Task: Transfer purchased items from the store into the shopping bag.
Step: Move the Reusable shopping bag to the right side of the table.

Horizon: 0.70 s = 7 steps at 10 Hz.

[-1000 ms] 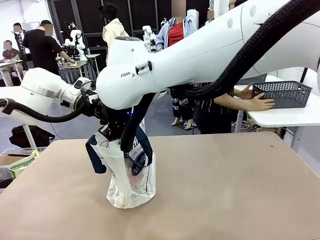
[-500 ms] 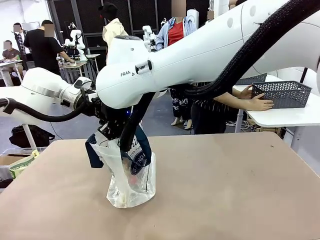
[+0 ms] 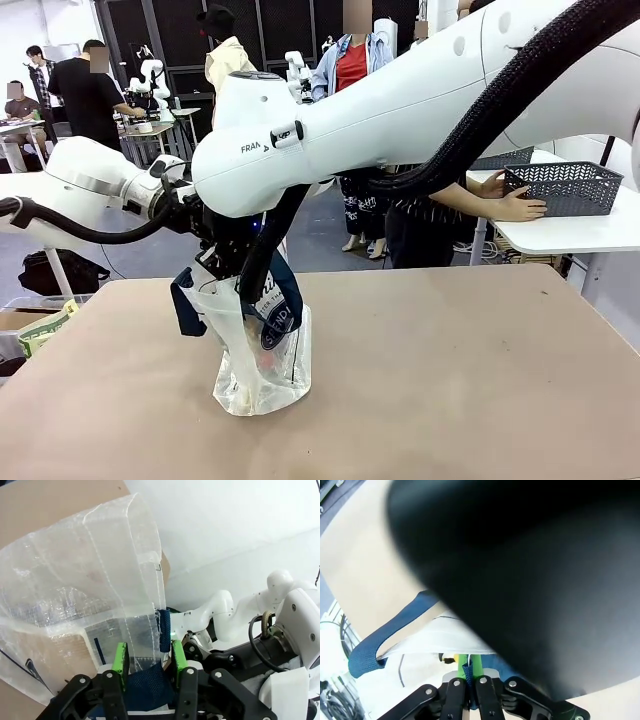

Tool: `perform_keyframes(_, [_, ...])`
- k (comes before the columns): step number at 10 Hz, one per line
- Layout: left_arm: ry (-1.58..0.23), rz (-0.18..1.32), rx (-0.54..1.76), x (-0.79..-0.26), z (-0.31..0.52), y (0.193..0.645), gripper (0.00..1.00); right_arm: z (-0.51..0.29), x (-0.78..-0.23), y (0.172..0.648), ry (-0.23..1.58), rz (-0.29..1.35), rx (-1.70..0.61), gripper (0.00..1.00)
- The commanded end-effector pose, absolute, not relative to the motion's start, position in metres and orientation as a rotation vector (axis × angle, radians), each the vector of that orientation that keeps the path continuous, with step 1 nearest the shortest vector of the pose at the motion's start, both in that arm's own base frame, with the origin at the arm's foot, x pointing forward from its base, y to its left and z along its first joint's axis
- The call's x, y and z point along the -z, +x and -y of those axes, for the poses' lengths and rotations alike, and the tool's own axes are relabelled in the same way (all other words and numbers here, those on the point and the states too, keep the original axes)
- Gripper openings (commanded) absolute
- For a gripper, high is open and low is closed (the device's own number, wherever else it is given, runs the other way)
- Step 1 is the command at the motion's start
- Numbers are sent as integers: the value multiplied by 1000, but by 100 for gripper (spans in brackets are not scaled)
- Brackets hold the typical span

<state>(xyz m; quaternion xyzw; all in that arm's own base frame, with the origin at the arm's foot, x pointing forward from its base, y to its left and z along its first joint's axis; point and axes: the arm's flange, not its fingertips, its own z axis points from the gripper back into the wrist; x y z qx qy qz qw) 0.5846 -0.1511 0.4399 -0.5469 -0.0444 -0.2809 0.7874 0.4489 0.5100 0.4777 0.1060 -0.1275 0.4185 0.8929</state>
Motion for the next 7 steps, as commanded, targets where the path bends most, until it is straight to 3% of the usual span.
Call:
perform_keyframes(1, [-1201, 96, 637, -446, 157, 588, 46, -517, -476, 452, 230, 276, -856, 0])
perform_keyframes(3, [-1210, 107, 633, -446, 157, 588, 79, -519, -476, 452, 222, 276, -856, 0])
perform_keyframes(7, [-1254, 91, 678, -445, 159, 591, 79, -527, -475, 452, 215, 259, -868, 0])
